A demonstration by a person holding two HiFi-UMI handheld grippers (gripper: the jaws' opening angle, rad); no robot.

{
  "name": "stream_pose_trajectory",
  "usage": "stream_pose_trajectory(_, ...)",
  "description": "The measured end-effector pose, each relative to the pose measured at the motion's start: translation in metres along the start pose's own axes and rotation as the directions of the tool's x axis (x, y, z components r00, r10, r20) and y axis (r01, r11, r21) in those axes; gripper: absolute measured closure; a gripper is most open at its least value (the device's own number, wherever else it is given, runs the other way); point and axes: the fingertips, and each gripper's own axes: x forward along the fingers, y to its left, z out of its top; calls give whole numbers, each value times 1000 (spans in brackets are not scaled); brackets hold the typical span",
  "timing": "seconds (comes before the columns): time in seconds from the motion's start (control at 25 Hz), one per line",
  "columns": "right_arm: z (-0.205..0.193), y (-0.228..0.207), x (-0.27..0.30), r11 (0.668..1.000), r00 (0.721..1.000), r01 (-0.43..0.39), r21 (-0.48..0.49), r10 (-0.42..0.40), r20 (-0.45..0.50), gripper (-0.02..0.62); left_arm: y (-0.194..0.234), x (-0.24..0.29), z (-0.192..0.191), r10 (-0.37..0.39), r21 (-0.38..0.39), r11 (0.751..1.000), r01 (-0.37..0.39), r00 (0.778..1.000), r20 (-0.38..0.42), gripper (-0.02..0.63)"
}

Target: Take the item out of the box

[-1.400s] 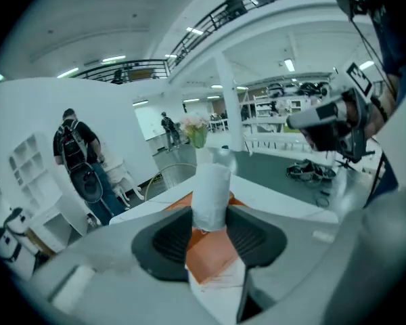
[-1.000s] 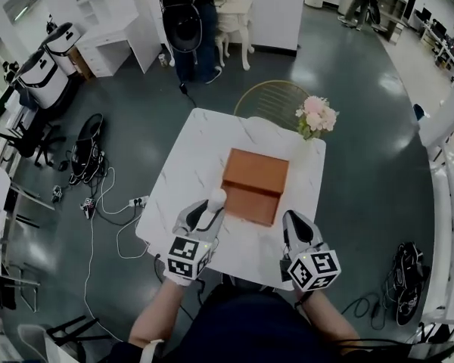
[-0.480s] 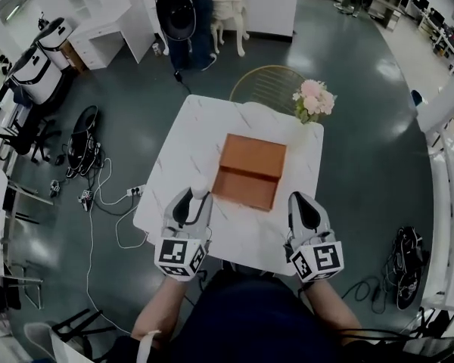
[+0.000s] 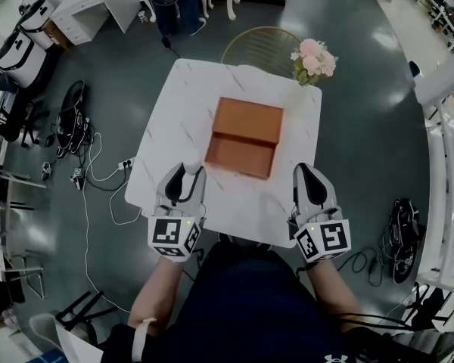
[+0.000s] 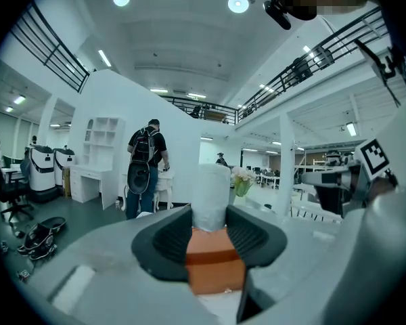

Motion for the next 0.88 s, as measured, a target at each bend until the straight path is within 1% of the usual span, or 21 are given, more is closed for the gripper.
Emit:
stream_pose_trajectory(0.36, -2, 5, 1, 1000, 1000, -3, -3, 3, -8, 594, 9, 2, -14, 6, -14, 1000, -6, 999, -34, 439)
stream_pose_trajectory(0.88, -4, 5, 3, 1000, 1000, 0, 5, 0, -6, 594, 11, 4, -14, 5, 1, 1000, -5, 1000, -30, 439)
